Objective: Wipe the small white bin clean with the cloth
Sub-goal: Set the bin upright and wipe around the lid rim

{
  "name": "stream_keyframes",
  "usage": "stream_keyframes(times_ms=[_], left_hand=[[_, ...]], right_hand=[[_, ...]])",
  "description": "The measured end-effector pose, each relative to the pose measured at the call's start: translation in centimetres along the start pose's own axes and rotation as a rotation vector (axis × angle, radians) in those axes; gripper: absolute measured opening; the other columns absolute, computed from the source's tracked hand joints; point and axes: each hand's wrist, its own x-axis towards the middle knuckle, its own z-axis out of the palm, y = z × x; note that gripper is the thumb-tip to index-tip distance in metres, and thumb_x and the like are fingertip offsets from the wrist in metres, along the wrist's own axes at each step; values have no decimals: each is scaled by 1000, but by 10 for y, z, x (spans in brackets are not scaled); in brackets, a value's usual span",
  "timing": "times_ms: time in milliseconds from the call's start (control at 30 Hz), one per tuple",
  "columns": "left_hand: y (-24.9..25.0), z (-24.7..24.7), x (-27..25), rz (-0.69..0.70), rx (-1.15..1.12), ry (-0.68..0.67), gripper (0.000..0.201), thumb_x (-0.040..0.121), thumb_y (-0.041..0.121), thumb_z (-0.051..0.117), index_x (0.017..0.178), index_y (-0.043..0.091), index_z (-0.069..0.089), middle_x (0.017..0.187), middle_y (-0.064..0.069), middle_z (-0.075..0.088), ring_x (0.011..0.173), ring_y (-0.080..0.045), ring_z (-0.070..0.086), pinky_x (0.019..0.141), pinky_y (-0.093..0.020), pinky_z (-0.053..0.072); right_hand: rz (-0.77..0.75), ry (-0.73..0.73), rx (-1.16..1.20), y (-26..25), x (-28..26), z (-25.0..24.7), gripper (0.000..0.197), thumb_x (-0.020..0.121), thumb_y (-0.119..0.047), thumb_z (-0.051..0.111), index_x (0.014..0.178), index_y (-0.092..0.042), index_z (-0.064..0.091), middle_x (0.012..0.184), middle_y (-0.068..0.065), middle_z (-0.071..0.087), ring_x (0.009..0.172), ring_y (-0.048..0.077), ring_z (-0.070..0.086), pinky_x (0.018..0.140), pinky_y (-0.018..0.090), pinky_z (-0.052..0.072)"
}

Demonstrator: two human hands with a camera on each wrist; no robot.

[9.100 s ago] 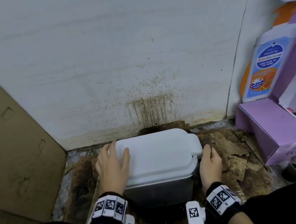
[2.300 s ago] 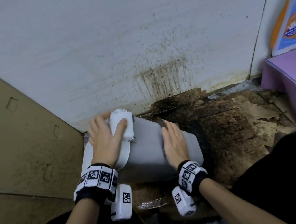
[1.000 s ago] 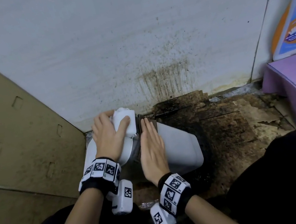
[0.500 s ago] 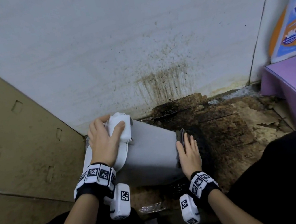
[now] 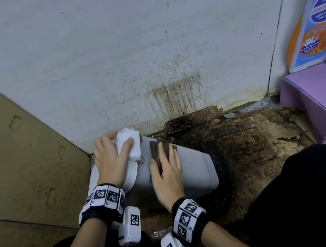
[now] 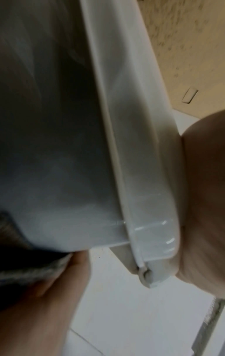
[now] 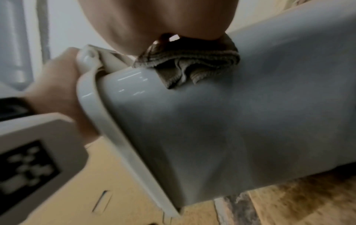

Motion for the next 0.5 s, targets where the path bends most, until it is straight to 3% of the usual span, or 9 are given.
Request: stream_keyframes(times_ms=[167,300,433,500], left_hand=[[1,1,-4,-3,-14,2,78,70,74,39,127,21,45,131,1,40,130,-20,32,110,-45,28],[4,5,-5,12,-4,6,75,71,75,41,125,23,44,129,0,41,129,-21,34,108,-44,30],[8,9,-5,8,6,7,77,69,77,39,124,22,45,128,0,41,127,-20,34,107,-43,30],[14,13,-7,19,15,9,72,74,75,36,124,23,46,125,1,41,124,-18,34,106,-42,29]], right_hand=[[-1,53,178,-9,-3,1,47,106,-32,40,152,-36,34,166,-6,13,152,6,2,126,37,7],[48,121,229,-13,-2,-12,41,106,-24,38,147,-23,45,157,-3,36,147,12,25,120,25,18],[198,108,499,-27,12,-34,38,105,-32,41,140,-24,54,130,-3,63,121,16,58,108,37,45],[158,60,632,-41,18,-48,34,104,-30,43,133,-24,60,108,-5,66,102,13,60,96,32,49]])
